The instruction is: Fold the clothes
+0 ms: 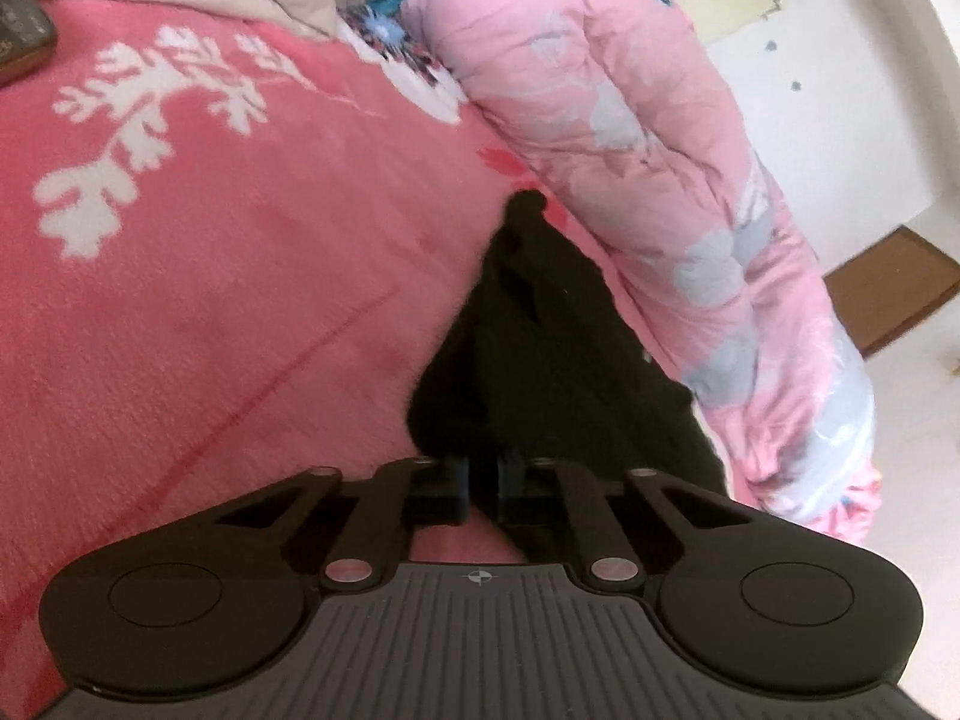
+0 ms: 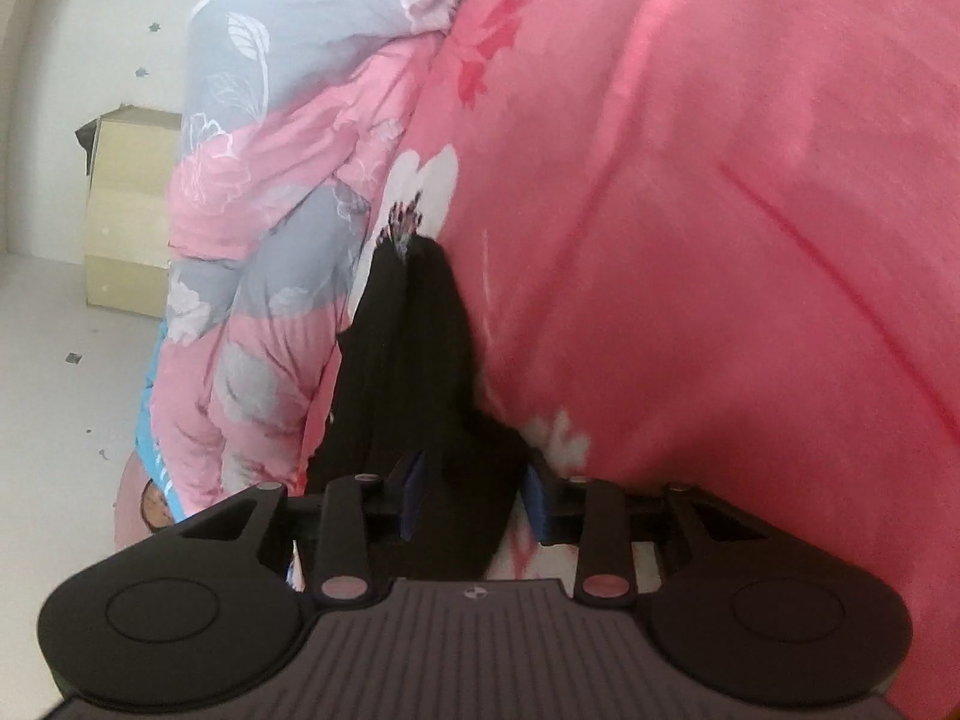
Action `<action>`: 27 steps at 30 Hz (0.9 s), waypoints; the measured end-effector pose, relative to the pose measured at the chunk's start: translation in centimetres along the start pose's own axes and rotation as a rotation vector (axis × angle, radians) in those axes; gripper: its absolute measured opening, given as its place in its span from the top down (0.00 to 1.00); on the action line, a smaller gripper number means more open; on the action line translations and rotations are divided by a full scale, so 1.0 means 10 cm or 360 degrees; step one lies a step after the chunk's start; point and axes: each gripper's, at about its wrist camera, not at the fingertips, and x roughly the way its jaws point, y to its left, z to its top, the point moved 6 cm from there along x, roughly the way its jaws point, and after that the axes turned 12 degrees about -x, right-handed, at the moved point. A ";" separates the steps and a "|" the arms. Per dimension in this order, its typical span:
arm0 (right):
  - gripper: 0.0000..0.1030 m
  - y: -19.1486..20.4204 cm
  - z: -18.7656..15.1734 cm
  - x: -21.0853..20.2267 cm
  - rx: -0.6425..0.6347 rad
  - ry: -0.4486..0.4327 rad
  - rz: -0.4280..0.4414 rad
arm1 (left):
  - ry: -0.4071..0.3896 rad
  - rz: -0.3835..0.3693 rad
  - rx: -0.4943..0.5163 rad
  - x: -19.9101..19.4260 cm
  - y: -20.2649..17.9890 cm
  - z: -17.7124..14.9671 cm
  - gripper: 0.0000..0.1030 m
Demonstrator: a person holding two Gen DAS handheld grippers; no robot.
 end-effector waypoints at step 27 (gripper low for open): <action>0.95 0.13 -0.74 -1.40 -0.0137 -0.0089 0.0068 | 0.0068 0.0109 0.0181 -1.66 -0.04 -0.27 0.99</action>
